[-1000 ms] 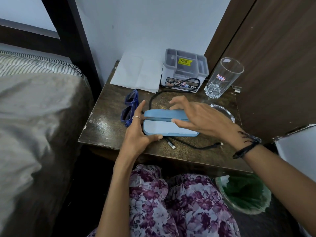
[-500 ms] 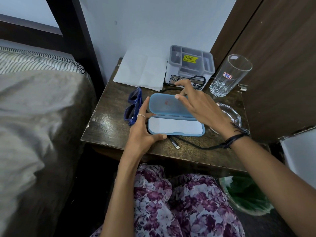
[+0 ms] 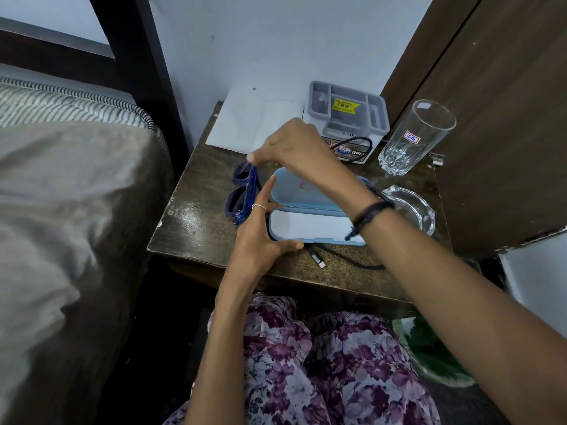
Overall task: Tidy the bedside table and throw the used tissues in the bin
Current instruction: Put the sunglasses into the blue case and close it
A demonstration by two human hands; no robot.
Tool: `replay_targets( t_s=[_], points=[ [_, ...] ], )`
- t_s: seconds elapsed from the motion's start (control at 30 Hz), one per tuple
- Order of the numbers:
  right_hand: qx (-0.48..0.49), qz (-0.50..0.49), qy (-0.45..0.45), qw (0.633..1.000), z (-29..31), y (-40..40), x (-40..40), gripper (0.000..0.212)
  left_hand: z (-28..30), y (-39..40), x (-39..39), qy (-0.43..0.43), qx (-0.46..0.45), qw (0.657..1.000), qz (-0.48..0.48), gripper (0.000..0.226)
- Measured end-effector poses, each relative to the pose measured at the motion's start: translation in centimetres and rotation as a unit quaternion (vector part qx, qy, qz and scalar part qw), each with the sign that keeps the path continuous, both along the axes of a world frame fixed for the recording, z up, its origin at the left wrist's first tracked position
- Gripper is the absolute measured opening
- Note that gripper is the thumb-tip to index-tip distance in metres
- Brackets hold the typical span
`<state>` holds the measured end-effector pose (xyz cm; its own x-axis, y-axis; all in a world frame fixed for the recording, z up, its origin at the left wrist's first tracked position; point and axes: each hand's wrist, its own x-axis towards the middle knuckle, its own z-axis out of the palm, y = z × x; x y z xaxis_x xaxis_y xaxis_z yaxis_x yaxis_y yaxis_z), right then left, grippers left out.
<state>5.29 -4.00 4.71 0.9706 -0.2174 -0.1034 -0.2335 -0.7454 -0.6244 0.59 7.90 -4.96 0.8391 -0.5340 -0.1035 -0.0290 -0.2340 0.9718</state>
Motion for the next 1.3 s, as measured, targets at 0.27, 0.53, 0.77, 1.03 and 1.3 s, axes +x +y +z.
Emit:
replay_targets(
  t_s=[0.27, 0.53, 0.77, 1.03, 1.3],
  points=[
    [-0.138, 0.038, 0.207, 0.968, -1.4, 1.0, 3.2, 0.034, 0.3, -0.1, 0.0, -0.004, 0.016, 1.000, -0.004, 0.110],
    [0.089, -0.037, 0.180, 0.979, -1.4, 1.1, 2.9, 0.019, 0.2, 0.1, 0.0, -0.011, 0.014, 1.000, -0.005, 0.111],
    [0.150, -0.035, 0.024, 0.988, 3.5, 0.0, 1.2, 0.011, 0.3, 0.3, 0.0, -0.013, 0.000, 1.000, -0.010, 0.107],
    [-0.055, 0.100, 0.022, 0.993, 5.5, -4.5, -5.1, 0.016, -0.2, 0.2, 0.2, -0.022, -0.002, 1.000, -0.006, 0.106],
    [-0.173, 0.165, 0.078, 0.968, 0.2, -6.6, -8.3, 0.022, -0.4, 0.2, 0.2, 0.003, -0.040, 0.999, -0.015, 0.105]
  ],
)
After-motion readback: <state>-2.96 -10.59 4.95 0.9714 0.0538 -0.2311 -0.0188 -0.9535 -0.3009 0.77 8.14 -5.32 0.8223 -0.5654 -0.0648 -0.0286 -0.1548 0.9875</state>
